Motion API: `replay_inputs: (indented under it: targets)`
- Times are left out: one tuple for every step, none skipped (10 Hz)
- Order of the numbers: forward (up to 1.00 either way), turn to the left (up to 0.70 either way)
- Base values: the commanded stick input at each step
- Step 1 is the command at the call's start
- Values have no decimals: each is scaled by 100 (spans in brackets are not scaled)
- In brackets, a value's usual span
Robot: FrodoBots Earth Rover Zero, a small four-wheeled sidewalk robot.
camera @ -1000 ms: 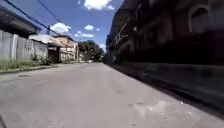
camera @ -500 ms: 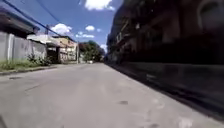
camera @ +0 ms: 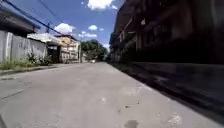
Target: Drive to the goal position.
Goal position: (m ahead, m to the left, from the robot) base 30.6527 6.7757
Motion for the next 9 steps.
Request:
replay_inputs:
  targets:
    - [100,17]
    - [100,9]
    - [100,0]
    - [100,0]
    - [100,0]
    - [100,1]
    - [100,1]
    - [100,2]
    - [100,3]
